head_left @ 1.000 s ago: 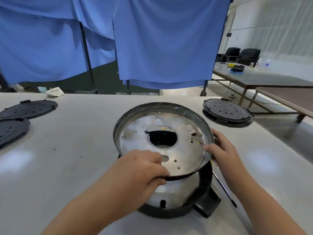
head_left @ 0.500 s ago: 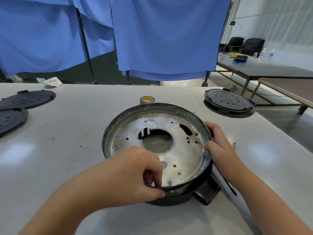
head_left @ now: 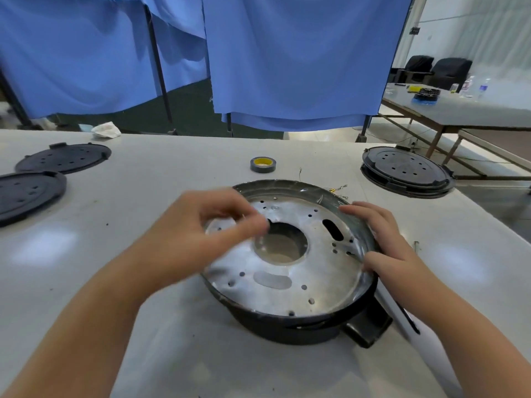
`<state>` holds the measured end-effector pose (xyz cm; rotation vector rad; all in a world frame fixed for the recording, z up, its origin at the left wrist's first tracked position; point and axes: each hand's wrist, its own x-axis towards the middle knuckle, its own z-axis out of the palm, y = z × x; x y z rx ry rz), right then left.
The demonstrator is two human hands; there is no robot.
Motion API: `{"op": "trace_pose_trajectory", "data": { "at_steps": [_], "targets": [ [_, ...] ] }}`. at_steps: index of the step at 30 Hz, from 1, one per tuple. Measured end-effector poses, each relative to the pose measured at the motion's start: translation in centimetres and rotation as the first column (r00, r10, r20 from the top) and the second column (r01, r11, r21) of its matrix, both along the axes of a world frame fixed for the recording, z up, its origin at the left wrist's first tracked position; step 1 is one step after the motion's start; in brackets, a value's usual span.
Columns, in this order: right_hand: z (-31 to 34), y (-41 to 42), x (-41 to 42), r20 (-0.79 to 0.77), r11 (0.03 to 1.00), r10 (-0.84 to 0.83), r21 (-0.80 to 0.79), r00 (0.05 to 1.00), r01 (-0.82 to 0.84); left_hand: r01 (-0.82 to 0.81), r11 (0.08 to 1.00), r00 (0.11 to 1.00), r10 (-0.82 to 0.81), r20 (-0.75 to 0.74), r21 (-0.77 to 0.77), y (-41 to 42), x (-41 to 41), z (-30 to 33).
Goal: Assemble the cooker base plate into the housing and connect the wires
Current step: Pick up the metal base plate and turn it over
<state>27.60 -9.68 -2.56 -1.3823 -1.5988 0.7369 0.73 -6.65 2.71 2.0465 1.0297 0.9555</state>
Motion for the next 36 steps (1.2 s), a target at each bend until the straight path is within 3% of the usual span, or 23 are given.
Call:
{"op": "trace_pose_trajectory", "data": {
  "at_steps": [2, 4, 8, 11, 13, 15, 21, 28, 36],
  "targets": [
    [0.1, -0.1, 0.0, 0.006, 1.0, -0.006, 0.005, 1.0, 0.006, -0.283, 0.959, 0.943, 0.275, 0.186, 0.017, 1.9, -0.3, -0.8],
    [0.1, -0.1, 0.0, 0.004, 1.0, -0.01, 0.006, 1.0, 0.01, -0.462, 0.884, 0.847, 0.465, 0.257, -0.075, 3.8, -0.8, -2.0],
    [0.0, -0.2, 0.2, -0.006, 1.0, -0.01, 0.009, 1.0, 0.01, -0.47, 0.764, 0.728, 0.619, 0.296, -0.442, 6.2, -2.0, -4.0],
    [0.0, -0.2, 0.3, -0.005, 1.0, -0.006, 0.01, 1.0, 0.006, -0.3, 0.669, 0.724, 0.624, 0.295, -0.68, 6.8, -1.8, -4.5],
    [0.0, -0.1, 0.3, -0.015, 1.0, -0.01, 0.003, 1.0, 0.01, -0.215, 0.638, 0.79, 0.559, 0.253, -0.739, 6.5, -1.5, -4.7],
    [0.0, 0.0, 0.4, -0.033, 1.0, -0.016, -0.007, 0.999, 0.016, -0.181, 0.646, 0.836, 0.498, 0.231, -0.741, 6.0, -1.1, -4.8],
    [-0.1, 0.1, 0.3, -0.164, 0.994, -0.096, -0.075, 0.982, 0.085, -0.105, 0.672, 0.83, 0.465, 0.308, -0.733, 5.3, -0.3, -4.8],
    [-0.6, 0.5, 0.2, -0.149, 0.987, -0.108, -0.137, 0.983, 0.087, -0.136, 0.697, 0.846, 0.452, 0.284, -0.704, 5.4, -0.2, -5.0],
    [-0.2, 1.4, 1.0, -0.191, 0.977, -0.186, -0.142, 0.964, 0.16, -0.054, 0.631, 0.809, 0.482, 0.336, -0.774, 5.9, -1.1, -4.5]
  ]
}}
